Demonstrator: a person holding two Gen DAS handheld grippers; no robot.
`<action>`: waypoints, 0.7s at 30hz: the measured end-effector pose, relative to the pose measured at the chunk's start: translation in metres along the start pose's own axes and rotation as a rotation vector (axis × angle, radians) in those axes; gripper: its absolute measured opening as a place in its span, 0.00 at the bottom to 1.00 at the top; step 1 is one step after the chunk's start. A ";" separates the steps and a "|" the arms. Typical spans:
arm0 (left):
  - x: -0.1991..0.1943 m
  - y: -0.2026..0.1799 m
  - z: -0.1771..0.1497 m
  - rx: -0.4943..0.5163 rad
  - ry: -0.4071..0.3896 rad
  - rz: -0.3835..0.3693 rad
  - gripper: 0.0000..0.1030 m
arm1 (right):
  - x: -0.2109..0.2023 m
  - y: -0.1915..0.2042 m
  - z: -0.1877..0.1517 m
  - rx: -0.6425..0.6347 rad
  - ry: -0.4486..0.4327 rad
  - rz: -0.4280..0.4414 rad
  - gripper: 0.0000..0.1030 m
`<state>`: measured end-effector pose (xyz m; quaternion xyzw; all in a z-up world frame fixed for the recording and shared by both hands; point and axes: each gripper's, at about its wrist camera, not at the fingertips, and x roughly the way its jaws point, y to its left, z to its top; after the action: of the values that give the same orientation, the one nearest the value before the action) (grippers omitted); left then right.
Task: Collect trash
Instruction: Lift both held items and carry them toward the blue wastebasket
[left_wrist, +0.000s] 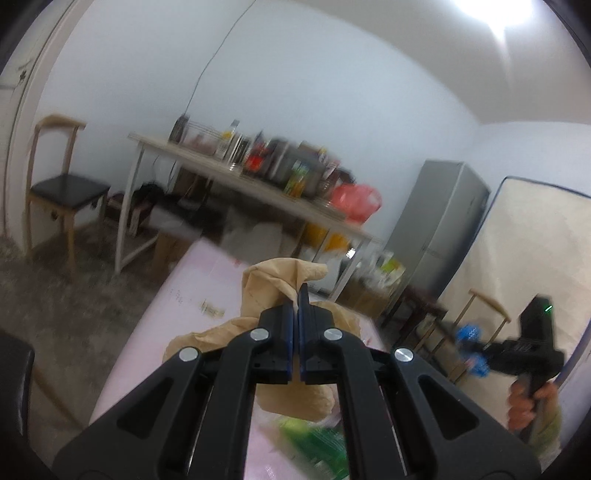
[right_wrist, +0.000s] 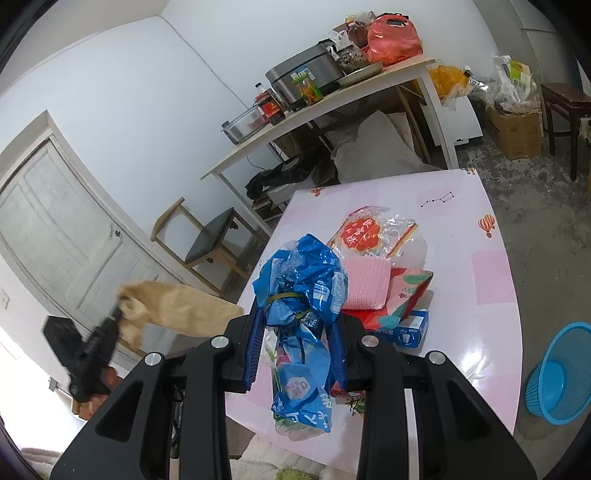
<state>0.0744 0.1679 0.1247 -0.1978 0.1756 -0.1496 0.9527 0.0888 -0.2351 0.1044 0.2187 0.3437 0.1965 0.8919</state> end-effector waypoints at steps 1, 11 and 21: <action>0.004 0.004 -0.004 -0.009 0.018 0.003 0.01 | 0.002 0.000 -0.001 0.001 0.003 -0.002 0.30; 0.050 0.044 -0.055 -0.058 0.188 0.060 0.01 | 0.021 0.002 -0.003 0.012 0.040 0.001 0.30; 0.073 0.064 -0.094 -0.051 0.301 0.117 0.01 | 0.039 0.002 -0.006 0.017 0.072 0.019 0.30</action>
<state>0.1164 0.1677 -0.0042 -0.1866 0.3311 -0.1171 0.9175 0.1109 -0.2127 0.0815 0.2226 0.3751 0.2099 0.8750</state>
